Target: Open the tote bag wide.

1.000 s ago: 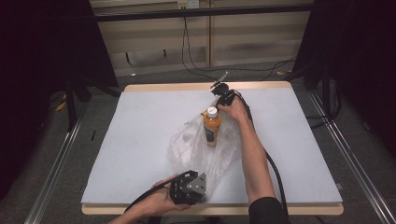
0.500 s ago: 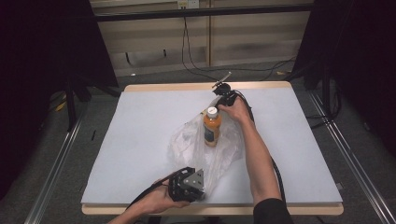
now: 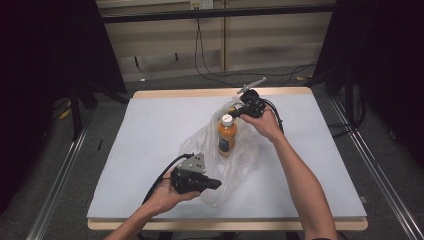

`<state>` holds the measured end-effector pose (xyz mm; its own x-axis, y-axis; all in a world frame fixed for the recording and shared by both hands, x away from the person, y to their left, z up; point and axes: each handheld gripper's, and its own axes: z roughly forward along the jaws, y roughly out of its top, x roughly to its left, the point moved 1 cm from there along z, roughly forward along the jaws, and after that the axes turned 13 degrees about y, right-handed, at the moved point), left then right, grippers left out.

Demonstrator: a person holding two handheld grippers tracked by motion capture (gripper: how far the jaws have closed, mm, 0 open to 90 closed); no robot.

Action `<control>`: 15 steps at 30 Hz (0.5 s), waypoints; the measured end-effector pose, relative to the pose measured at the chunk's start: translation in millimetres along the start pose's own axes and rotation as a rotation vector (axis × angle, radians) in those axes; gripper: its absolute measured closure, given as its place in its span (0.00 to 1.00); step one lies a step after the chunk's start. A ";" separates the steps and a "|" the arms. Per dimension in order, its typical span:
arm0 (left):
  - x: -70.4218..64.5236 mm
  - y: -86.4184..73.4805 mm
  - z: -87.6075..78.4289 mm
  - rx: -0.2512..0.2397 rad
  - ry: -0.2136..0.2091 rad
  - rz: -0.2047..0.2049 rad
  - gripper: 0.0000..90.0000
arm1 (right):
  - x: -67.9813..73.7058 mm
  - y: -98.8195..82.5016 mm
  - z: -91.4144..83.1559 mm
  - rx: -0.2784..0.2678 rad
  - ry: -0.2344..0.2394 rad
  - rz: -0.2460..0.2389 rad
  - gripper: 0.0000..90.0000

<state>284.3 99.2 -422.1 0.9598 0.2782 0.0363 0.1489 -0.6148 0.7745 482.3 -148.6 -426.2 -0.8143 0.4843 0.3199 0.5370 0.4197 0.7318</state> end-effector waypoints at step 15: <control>84.5 4.0 43.6 0.177 0.195 -0.078 1.00 | 26.1 -50.6 1.2 0.059 0.021 -0.029 1.00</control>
<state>376.3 88.1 -443.5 0.8825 0.4559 0.1155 0.2758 -0.7006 0.6581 434.2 -156.3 -455.6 -0.8340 0.4552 0.3117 0.5243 0.4782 0.7046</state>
